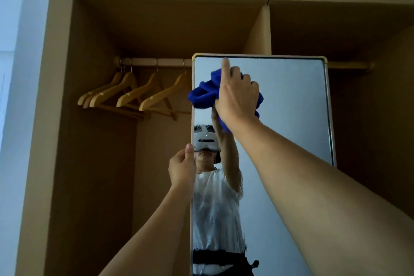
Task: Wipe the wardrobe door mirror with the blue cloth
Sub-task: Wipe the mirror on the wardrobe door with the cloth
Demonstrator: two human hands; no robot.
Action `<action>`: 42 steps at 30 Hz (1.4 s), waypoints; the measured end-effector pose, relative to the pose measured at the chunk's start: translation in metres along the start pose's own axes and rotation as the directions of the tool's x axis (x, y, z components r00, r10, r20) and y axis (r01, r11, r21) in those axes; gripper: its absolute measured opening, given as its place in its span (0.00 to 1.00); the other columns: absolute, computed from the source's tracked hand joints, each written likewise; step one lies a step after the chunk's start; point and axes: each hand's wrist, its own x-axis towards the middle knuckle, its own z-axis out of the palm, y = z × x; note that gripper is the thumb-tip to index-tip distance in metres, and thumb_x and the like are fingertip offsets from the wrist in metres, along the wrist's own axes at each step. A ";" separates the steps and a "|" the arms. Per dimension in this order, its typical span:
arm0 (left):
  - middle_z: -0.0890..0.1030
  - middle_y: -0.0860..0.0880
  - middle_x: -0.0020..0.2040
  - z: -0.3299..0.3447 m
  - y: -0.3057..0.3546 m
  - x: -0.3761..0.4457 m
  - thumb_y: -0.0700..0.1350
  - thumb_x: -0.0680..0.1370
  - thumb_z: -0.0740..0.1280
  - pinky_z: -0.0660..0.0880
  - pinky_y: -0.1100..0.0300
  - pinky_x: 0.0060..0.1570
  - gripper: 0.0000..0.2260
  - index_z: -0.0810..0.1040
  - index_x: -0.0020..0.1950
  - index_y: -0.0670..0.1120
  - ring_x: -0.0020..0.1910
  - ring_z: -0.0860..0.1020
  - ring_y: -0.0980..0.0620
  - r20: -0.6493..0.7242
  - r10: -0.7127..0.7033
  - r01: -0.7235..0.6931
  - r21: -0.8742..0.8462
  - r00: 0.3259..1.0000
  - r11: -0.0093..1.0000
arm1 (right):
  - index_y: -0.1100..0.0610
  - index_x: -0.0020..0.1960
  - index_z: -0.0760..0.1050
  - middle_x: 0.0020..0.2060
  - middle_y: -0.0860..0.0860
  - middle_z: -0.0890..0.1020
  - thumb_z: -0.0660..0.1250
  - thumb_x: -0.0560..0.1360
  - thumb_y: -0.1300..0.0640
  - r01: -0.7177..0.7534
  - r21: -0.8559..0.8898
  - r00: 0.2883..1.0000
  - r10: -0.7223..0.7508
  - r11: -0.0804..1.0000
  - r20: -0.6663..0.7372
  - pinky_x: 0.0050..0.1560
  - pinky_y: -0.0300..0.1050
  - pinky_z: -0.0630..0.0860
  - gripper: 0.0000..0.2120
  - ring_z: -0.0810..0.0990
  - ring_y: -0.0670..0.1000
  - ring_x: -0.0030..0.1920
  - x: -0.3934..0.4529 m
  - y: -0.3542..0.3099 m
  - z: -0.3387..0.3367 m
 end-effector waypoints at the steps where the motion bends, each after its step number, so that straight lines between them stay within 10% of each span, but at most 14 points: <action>1: 0.71 0.48 0.28 0.000 0.000 0.001 0.55 0.79 0.61 0.67 0.55 0.33 0.18 0.74 0.34 0.45 0.30 0.68 0.50 -0.002 -0.002 0.002 0.000 1.000 1.000 | 0.59 0.71 0.58 0.60 0.59 0.74 0.72 0.71 0.50 -0.017 0.021 1.000 0.017 1.000 -0.009 0.54 0.53 0.72 0.35 0.76 0.58 0.54 0.007 -0.002 0.000; 4: 0.79 0.43 0.33 0.001 -0.001 0.004 0.55 0.79 0.62 0.74 0.52 0.38 0.17 0.80 0.44 0.41 0.35 0.77 0.50 -0.003 -0.009 0.010 0.002 1.000 1.000 | 0.59 0.68 0.62 0.60 0.58 0.74 0.70 0.73 0.51 -0.002 0.059 1.000 0.004 0.998 -0.027 0.54 0.51 0.72 0.30 0.76 0.57 0.54 0.025 -0.005 0.002; 28: 0.72 0.48 0.27 0.006 -0.013 0.014 0.56 0.78 0.61 0.68 0.51 0.37 0.22 0.73 0.25 0.51 0.32 0.70 0.47 -0.046 0.033 -0.032 0.016 0.998 0.999 | 0.56 0.63 0.71 0.64 0.57 0.73 0.73 0.67 0.53 0.422 -0.141 0.900 -0.432 0.896 -0.051 0.59 0.57 0.70 0.26 0.73 0.61 0.60 -0.027 -0.005 0.026; 42: 0.74 0.48 0.27 0.005 -0.014 0.012 0.55 0.78 0.61 0.70 0.52 0.37 0.20 0.75 0.28 0.49 0.32 0.72 0.47 -0.057 0.050 -0.048 0.045 0.997 0.998 | 0.59 0.67 0.67 0.69 0.58 0.66 0.63 0.78 0.61 0.338 -0.176 0.933 -0.354 0.924 -0.066 0.67 0.59 0.61 0.18 0.67 0.63 0.65 0.048 -0.023 0.017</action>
